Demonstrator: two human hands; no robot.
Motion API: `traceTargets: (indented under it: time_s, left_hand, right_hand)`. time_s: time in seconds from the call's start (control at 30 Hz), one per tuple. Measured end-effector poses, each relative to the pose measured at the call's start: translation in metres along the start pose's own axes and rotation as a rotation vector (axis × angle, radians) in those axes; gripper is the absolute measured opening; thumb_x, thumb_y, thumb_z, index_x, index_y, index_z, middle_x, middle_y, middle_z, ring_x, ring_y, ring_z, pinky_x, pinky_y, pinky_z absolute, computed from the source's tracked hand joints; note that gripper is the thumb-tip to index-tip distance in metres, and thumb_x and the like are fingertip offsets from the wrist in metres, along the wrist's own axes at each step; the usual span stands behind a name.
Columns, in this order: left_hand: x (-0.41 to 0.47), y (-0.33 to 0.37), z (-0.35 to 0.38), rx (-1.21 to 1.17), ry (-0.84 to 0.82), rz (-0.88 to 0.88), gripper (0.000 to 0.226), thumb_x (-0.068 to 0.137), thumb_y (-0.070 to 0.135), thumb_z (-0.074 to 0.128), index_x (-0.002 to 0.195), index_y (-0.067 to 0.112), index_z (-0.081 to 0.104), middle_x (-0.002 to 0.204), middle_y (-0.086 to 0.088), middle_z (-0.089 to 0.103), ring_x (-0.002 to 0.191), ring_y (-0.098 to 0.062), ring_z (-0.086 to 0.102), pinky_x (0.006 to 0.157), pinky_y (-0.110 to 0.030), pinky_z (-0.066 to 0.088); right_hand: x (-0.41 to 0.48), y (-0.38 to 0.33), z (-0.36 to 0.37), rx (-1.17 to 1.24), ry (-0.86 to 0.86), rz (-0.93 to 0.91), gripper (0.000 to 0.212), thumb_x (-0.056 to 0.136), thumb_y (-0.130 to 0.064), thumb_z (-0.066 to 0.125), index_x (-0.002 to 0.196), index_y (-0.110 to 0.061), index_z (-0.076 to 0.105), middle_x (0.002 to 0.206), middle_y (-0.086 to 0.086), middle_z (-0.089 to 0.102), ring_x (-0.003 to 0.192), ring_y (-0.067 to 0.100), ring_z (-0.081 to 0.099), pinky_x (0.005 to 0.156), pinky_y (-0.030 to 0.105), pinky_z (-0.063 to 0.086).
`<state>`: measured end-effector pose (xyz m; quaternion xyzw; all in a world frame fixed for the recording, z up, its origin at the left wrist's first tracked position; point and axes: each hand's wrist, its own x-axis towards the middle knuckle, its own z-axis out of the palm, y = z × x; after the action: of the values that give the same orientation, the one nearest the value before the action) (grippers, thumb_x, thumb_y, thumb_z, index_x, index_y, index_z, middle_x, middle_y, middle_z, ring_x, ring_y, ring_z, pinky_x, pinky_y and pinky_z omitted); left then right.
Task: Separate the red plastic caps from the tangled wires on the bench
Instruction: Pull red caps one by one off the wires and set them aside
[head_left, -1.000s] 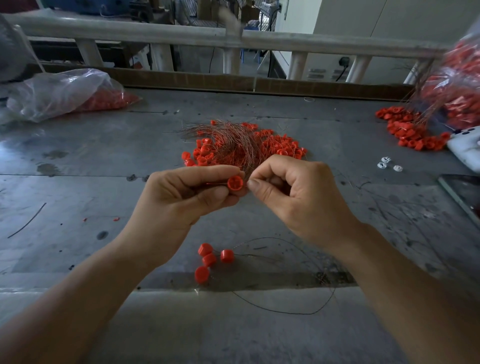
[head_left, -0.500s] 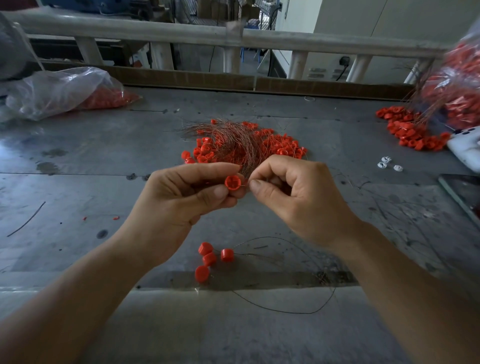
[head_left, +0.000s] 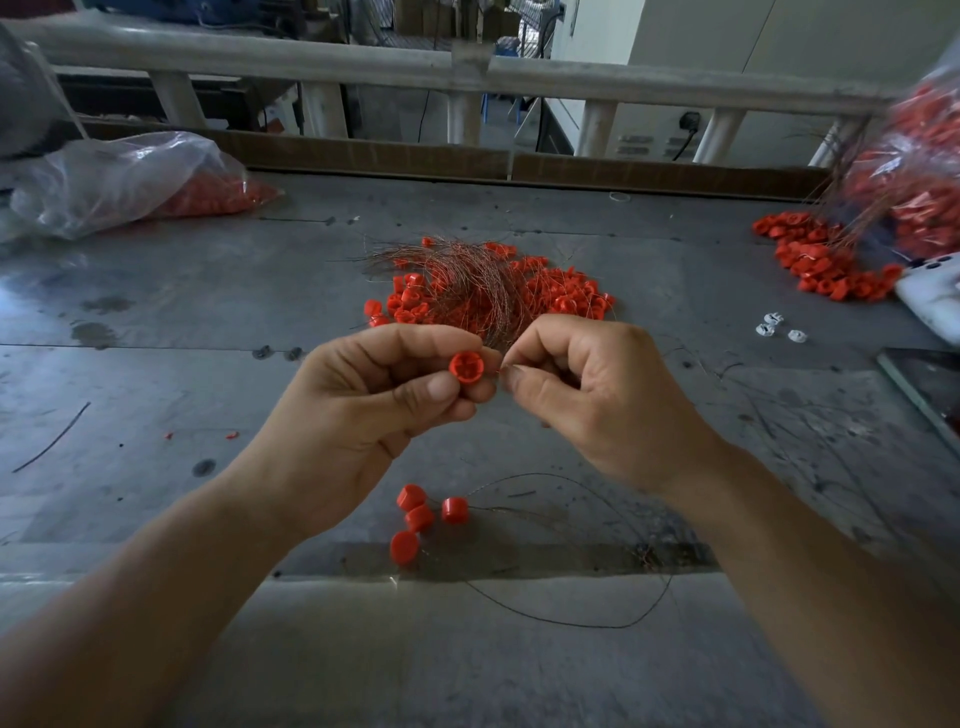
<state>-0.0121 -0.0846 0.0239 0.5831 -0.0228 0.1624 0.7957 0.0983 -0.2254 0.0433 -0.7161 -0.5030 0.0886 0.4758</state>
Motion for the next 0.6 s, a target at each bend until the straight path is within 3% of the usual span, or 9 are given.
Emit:
traceTargets:
  time_s: [0.27, 0.33, 0.4, 0.47, 0.6]
  left_hand:
    - [-0.001, 0.0, 0.001, -0.073, 0.014, -0.092, 0.022, 0.06, 0.008, 0.063, 0.078, 0.011, 0.075, 0.078, -0.008, 0.072, 0.069, -0.013, 0.069, 0.059, -0.016, 0.054]
    - [-0.001, 0.0, 0.002, -0.071, 0.023, -0.099, 0.022, 0.059, 0.008, 0.063, 0.077, 0.011, 0.075, 0.077, -0.009, 0.072, 0.069, -0.013, 0.069, 0.059, -0.016, 0.054]
    - [-0.001, 0.0, 0.003, -0.072, 0.031, -0.1, 0.022, 0.058, 0.009, 0.064, 0.077, 0.011, 0.075, 0.077, -0.008, 0.072, 0.069, -0.013, 0.069, 0.061, -0.016, 0.054]
    - [-0.001, 0.0, 0.003, -0.068, 0.046, -0.095, 0.022, 0.057, 0.009, 0.064, 0.076, 0.012, 0.075, 0.076, -0.007, 0.072, 0.069, -0.012, 0.069, 0.061, -0.016, 0.054]
    - [-0.001, 0.001, 0.002, -0.067, 0.054, -0.087, 0.022, 0.057, 0.01, 0.064, 0.076, 0.013, 0.075, 0.076, -0.005, 0.072, 0.07, -0.012, 0.069, 0.061, -0.016, 0.053]
  right_hand:
    - [0.001, 0.005, 0.007, 0.049, -0.114, 0.055, 0.021, 0.084, -0.007, 0.061, 0.069, -0.021, 0.058, 0.053, -0.005, 0.052, 0.05, 0.014, 0.048, 0.047, 0.039, 0.044]
    - [0.001, 0.006, 0.007, 0.071, -0.13, 0.062, 0.019, 0.084, -0.009, 0.062, 0.07, -0.021, 0.059, 0.052, -0.009, 0.053, 0.046, 0.002, 0.049, 0.044, 0.026, 0.042]
    - [0.003, 0.007, 0.002, 0.068, -0.128, 0.066, 0.013, 0.083, -0.018, 0.064, 0.072, -0.022, 0.06, 0.053, -0.006, 0.057, 0.045, 0.002, 0.053, 0.043, 0.016, 0.041]
    - [0.008, 0.014, -0.008, -0.021, -0.044, 0.095, 0.01, 0.081, -0.03, 0.062, 0.072, -0.028, 0.061, 0.059, -0.005, 0.061, 0.052, 0.008, 0.057, 0.05, 0.025, 0.049]
    - [0.02, 0.045, -0.039, -0.388, 0.296, 0.201, 0.011, 0.084, -0.022, 0.063, 0.075, -0.027, 0.063, 0.064, -0.019, 0.057, 0.058, -0.004, 0.051, 0.059, 0.009, 0.038]
